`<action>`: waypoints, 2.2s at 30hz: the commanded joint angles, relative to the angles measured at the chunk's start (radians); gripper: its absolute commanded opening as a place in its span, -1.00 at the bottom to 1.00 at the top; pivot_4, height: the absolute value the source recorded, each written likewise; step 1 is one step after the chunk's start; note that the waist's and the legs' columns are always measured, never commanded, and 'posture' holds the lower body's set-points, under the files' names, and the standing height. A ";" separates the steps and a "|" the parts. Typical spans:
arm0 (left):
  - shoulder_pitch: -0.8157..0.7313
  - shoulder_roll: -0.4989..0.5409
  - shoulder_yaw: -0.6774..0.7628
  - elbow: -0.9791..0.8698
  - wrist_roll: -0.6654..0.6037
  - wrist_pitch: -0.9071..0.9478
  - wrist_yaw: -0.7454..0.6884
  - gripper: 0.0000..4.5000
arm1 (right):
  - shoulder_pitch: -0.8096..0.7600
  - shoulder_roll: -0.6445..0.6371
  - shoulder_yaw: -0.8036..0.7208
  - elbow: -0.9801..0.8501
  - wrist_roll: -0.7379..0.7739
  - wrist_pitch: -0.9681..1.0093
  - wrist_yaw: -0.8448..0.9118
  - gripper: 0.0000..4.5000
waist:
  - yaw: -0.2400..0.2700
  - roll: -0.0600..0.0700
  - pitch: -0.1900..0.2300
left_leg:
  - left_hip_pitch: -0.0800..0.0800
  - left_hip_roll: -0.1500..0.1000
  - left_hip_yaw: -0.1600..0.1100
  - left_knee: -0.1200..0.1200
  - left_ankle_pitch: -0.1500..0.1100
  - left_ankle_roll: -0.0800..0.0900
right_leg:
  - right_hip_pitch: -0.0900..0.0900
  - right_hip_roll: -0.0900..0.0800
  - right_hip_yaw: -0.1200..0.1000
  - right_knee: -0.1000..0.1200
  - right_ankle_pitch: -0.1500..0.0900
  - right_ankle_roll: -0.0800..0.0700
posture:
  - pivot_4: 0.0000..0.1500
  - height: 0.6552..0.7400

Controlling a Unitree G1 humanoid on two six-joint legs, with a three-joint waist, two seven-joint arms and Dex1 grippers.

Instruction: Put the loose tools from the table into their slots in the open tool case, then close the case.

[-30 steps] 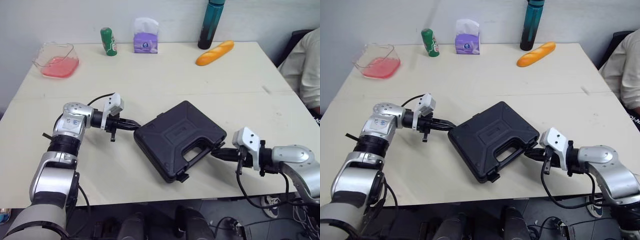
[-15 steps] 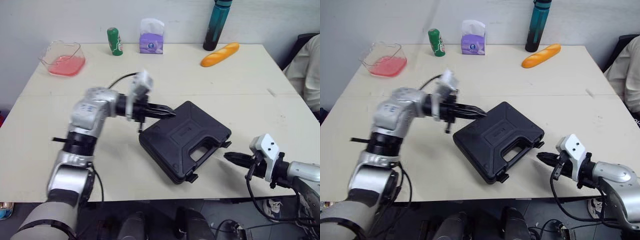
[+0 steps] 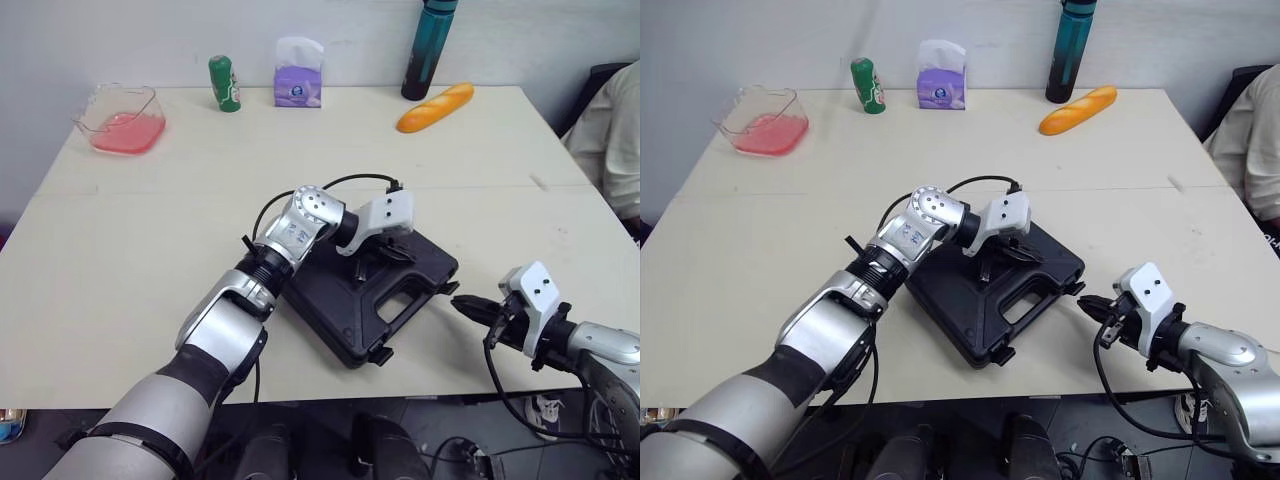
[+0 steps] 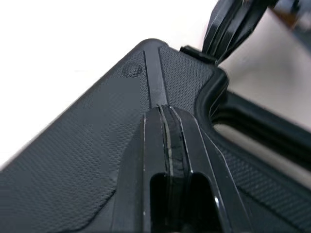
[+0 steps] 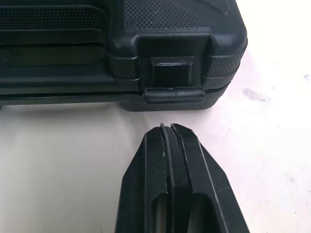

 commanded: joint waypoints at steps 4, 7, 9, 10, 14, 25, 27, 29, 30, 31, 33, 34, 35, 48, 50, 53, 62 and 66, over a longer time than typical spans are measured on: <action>0.050 -0.005 -0.090 0.106 0.144 -0.091 0.013 -0.98 | -0.098 0.012 0.033 -0.041 0.006 0.013 -0.023 -1.00 | -0.001 0.000 -0.003 | 0.001 0.000 -0.001 0.001 0.000 0.001 | 0.001 -0.001 0.000 0.000 0.000 0.000 | 1.00 0.99; 0.065 -0.014 -0.096 0.106 0.164 -0.105 0.011 -0.98 | -0.161 0.014 0.069 -0.032 -0.010 0.019 -0.022 -1.00 | -0.004 -0.002 -0.004 | 0.001 0.000 -0.001 0.001 -0.001 0.001 | 0.001 -0.001 0.000 0.000 0.000 0.000 | 1.00 0.99; 0.071 -0.019 -0.096 0.105 0.169 -0.108 0.010 -0.98 | -0.187 0.015 0.081 -0.031 -0.013 0.023 -0.018 -1.00 | -0.009 -0.002 -0.006 | 0.002 0.001 0.000 0.001 -0.001 0.001 | 0.001 -0.001 0.000 0.001 0.000 0.000 | 1.00 0.99; 0.074 -0.021 -0.098 0.103 0.173 -0.112 0.011 -0.98 | -0.200 0.015 0.085 -0.034 -0.011 0.030 -0.017 -1.00 | -0.010 -0.002 -0.006 | 0.002 0.001 0.000 0.001 -0.001 0.001 | 0.001 -0.001 0.000 0.001 0.000 0.000 | 1.00 0.99; 0.081 -0.032 -0.093 0.095 0.173 -0.104 0.012 -0.98 | -0.251 0.020 0.101 -0.027 -0.012 0.046 -0.013 -1.00 | -0.019 -0.002 -0.006 | 0.002 0.002 0.000 0.001 -0.001 0.001 | 0.001 -0.001 0.000 0.001 0.000 -0.001 | 1.00 0.99; 0.141 0.141 0.120 -0.401 -0.158 0.231 -0.266 -0.98 | -0.072 -0.091 0.024 -0.209 0.076 0.137 0.103 -1.00 | -0.027 0.002 -0.004 | -0.001 0.002 -0.001 -0.001 -0.001 0.000 | -0.001 0.000 -0.002 0.001 -0.001 -0.002 | 1.00 0.99; 0.202 0.234 0.138 -0.616 -0.260 0.370 -0.356 -0.98 | -0.026 -0.090 0.000 -0.281 0.143 0.173 0.105 -1.00 | -0.028 0.003 -0.002 | -0.002 0.002 -0.001 0.000 -0.001 0.000 | -0.002 0.000 -0.001 0.002 -0.001 -0.002 | 1.00 0.99; 0.271 0.333 0.129 -0.779 -0.324 0.448 -0.434 -0.98 | 0.010 -0.081 0.002 -0.341 0.195 0.204 0.097 -1.00 | -0.026 0.004 -0.002 | -0.002 0.002 -0.002 0.001 -0.001 0.000 | -0.001 0.000 0.001 0.002 -0.001 -0.002 | 1.00 0.99; 0.298 0.369 0.120 -0.832 -0.338 0.470 -0.449 -0.98 | 0.026 -0.081 0.012 -0.363 0.209 0.212 0.094 -1.00 | -0.025 0.005 -0.002 | -0.002 0.002 -0.003 0.002 -0.001 0.000 | 0.000 -0.001 0.004 0.002 -0.001 -0.002 | 1.00 0.99; 0.324 0.404 0.112 -0.881 -0.349 0.489 -0.459 -0.98 | 0.043 -0.080 0.029 -0.385 0.219 0.217 0.093 -1.00 | -0.017 0.005 -0.002 | -0.001 0.002 -0.004 0.002 -0.001 0.000 | 0.000 -0.001 0.005 0.002 -0.001 -0.002 | 1.00 0.99; 0.360 0.440 0.085 -0.929 -0.339 0.511 -0.428 -0.98 | 0.068 -0.075 0.095 -0.403 0.203 0.210 0.087 -1.00 | -0.004 0.005 -0.002 | -0.001 0.001 -0.006 0.003 -0.001 0.000 | 0.003 -0.001 0.005 0.000 -0.001 -0.002 | 1.00 0.99; 0.371 0.446 0.074 -0.939 -0.334 0.512 -0.410 -0.98 | 0.072 -0.074 0.120 -0.405 0.194 0.205 0.083 -1.00 | 0.001 0.005 -0.002 | -0.001 0.001 -0.007 0.004 -0.001 0.000 | 0.004 -0.001 0.005 0.000 0.000 -0.001 | 1.00 0.99; 0.375 0.445 0.066 -0.941 -0.330 0.514 -0.393 -0.98 | 0.073 -0.075 0.136 -0.403 0.187 0.201 0.078 -1.00 | 0.004 0.005 -0.002 | -0.001 0.000 -0.008 0.004 -0.001 0.000 | 0.004 -0.001 0.005 0.000 0.000 -0.001 | 1.00 0.99; 0.399 0.437 -0.125 -0.821 -0.073 0.259 -0.287 -0.98 | 0.011 -0.042 0.233 -0.349 0.167 0.174 0.063 -1.00 | 0.000 0.004 -0.003 | -0.001 0.000 -0.006 0.005 -0.001 0.001 | 0.004 0.000 0.005 0.000 0.000 -0.001 | 1.00 0.99; 0.406 0.446 -0.146 -0.807 -0.047 0.212 -0.293 -0.98 | -0.023 -0.021 0.252 -0.345 0.160 0.174 0.051 -1.00 | 0.000 0.004 -0.005 | 0.000 0.000 -0.007 0.005 -0.001 0.001 | 0.005 -0.001 0.005 0.000 0.000 -0.001 | 1.00 0.99; 0.424 0.463 -0.171 -0.812 -0.023 0.154 -0.312 -0.98 | -0.115 0.051 0.278 -0.328 0.160 0.191 -0.015 -1.00 | -0.005 0.003 -0.006 | 0.001 0.000 -0.007 0.004 -0.001 0.001 | 0.005 -0.001 0.006 -0.001 0.000 -0.001 | 1.00 0.99; 0.451 0.442 -0.113 -0.809 -0.071 0.208 -0.289 -0.98 | -0.093 0.023 0.186 -0.372 0.208 0.227 0.008 -1.00 | -0.005 0.007 -0.011 | 0.016 0.004 -0.006 0.000 -0.003 -0.001 | 0.017 -0.003 0.006 -0.005 -0.003 -0.006 | 1.00 0.99; 0.481 0.497 0.103 -0.878 -0.361 0.492 -0.350 -0.44 | -0.025 -0.041 -0.050 -0.360 0.275 0.250 0.038 -0.71 | -0.005 0.009 -0.010 | 0.014 0.004 -0.007 0.000 -0.004 -0.001 | 0.016 -0.003 0.006 -0.004 -0.003 -0.006 | 1.00 0.99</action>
